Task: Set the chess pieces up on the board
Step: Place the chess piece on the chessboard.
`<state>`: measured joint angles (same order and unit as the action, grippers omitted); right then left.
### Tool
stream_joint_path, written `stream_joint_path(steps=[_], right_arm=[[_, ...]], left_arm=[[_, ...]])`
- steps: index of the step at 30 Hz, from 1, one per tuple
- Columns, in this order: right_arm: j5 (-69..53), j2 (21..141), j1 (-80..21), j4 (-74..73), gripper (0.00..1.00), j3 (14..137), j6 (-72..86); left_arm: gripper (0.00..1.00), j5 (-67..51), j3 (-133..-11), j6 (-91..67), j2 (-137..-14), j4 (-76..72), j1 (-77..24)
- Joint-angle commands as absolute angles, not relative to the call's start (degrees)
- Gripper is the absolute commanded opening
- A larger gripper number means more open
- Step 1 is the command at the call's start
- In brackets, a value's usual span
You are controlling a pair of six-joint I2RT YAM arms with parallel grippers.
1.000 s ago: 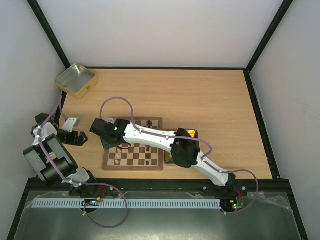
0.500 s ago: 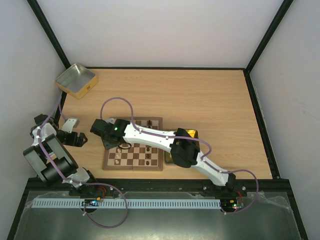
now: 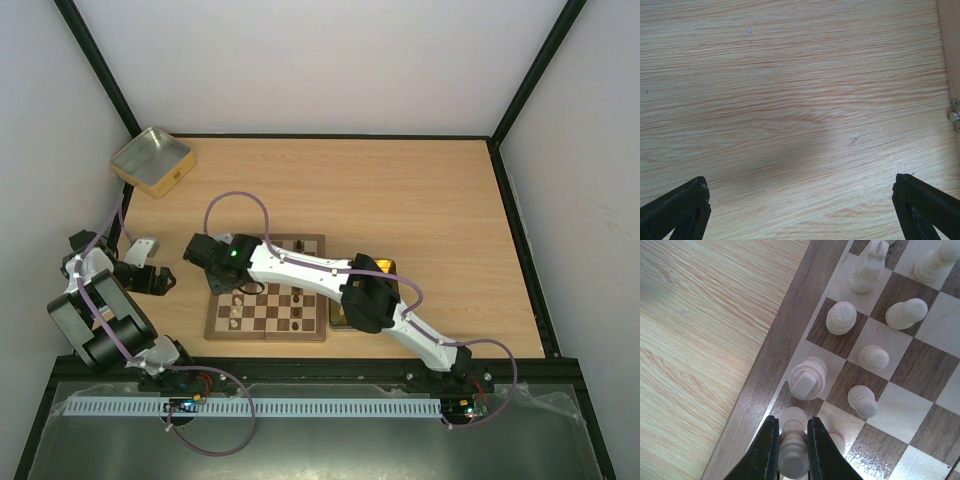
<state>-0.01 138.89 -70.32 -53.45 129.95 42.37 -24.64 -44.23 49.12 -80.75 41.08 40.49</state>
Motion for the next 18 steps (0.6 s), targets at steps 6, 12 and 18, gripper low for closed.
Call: stream_joint_path(steps=[6, 12, 18], right_arm=[[-0.6, 141.1, -70.0, -53.0, 0.07, 129.9, 41.6], [-1.4, 141.1, -70.0, -52.3, 0.09, 129.3, 41.9], [-0.9, 141.0, -70.0, -51.9, 0.16, 129.2, 42.0]], left_arm=[[0.99, -26.3, -43.4, 50.5, -81.0, 41.3, 41.1], [0.99, -26.3, -42.9, 50.8, -81.3, 40.9, 41.4], [0.99, -26.3, -42.2, 51.3, -81.7, 40.6, 41.9]])
